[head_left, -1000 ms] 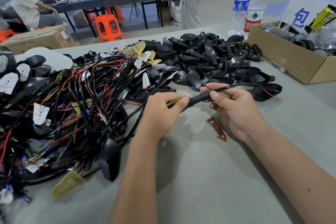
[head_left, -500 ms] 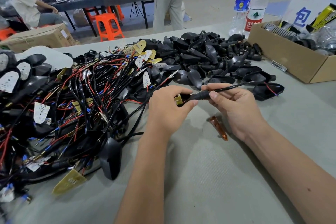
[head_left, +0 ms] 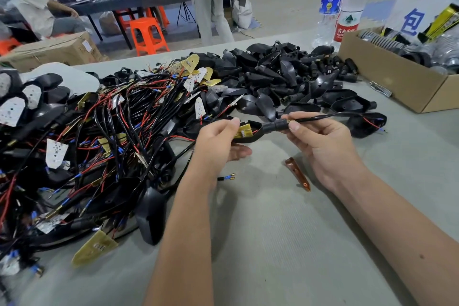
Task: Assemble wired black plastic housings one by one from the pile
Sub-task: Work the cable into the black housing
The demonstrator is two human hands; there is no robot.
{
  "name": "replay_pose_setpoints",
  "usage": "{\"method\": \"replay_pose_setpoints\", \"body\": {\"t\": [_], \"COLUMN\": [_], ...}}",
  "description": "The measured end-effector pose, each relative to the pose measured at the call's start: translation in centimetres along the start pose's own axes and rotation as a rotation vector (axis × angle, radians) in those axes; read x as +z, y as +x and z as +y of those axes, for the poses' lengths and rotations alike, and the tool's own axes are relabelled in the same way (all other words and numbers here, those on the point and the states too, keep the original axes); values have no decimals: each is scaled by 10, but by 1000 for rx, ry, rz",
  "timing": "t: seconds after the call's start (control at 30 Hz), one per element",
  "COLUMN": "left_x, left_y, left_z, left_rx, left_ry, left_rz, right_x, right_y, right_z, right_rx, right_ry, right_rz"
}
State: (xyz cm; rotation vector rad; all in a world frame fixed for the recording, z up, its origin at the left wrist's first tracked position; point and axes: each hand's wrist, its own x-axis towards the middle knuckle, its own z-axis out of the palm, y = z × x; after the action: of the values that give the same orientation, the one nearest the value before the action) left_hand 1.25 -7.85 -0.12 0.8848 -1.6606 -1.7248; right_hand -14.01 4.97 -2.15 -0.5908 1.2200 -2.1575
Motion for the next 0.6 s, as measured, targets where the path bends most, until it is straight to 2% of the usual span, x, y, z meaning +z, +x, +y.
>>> {"method": "replay_pose_setpoints", "body": {"t": [0.23, 0.37, 0.5, 0.6], "left_x": [9, 9, 8, 6], "left_y": [0, -2, -1, -1], "left_z": [2, 2, 3, 2], "left_rx": [-38, -48, -71, -58], "left_ry": [-172, -186, -183, -196], "left_rz": [-33, -43, -18, -45], "right_x": [1, 0, -1, 1], "right_y": [-1, -1, -3, -3], "right_z": [0, -1, 1, 0], "right_rx": [24, 29, 22, 22], "right_ry": [-61, -56, -156, -121], "right_rz": [-33, -26, -57, -18]}}
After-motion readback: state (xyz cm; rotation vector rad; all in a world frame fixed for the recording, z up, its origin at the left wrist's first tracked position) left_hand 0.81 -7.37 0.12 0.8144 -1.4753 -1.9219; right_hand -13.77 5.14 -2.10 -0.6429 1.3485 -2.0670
